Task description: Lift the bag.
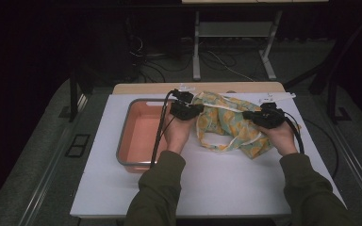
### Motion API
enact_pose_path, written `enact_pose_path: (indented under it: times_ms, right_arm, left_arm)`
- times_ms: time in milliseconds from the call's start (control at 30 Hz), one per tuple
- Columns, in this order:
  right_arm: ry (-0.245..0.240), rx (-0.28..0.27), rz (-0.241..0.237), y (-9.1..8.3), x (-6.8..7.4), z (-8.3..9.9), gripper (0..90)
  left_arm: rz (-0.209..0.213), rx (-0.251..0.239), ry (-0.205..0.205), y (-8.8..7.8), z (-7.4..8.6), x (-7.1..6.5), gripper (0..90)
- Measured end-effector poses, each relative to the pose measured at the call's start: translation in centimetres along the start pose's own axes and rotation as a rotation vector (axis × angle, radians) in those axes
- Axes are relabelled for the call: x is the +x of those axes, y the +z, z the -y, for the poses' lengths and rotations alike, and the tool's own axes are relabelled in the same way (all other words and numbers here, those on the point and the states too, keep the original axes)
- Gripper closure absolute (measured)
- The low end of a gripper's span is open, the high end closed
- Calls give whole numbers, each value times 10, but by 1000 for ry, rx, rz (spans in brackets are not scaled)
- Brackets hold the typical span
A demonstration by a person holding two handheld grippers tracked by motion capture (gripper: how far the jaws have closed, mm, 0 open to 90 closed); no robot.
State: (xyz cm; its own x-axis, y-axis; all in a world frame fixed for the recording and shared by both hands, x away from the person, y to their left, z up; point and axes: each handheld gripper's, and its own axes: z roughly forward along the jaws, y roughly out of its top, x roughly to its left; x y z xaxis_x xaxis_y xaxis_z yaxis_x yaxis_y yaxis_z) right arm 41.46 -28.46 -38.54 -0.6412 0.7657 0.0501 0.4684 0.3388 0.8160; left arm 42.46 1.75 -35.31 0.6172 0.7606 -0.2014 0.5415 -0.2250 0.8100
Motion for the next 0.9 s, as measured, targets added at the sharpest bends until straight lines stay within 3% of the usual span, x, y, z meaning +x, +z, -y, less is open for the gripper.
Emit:
enact_pose_path:
  times_ms: [167, 267, 433, 667, 900]
  right_arm:
    - [18, 35, 10, 9, -5, 6, 877]
    - [66, 22, -18, 5, -7, 8, 633]
    - [87, -26, -53, -12, -5, 10, 400]
    - [71, -84, -97, -39, 6, 8, 272]
    - [23, -122, -136, -65, 23, 9, 201]
  left_arm:
    - [1, -3, 18, -7, 2, 0, 644]
    - [15, -21, 36, -18, 2, -2, 529]
    - [81, -20, 76, -34, 5, -3, 382]
    - [168, -49, 150, -61, 18, -6, 261]
    - [211, -84, 209, -90, 37, -8, 206]
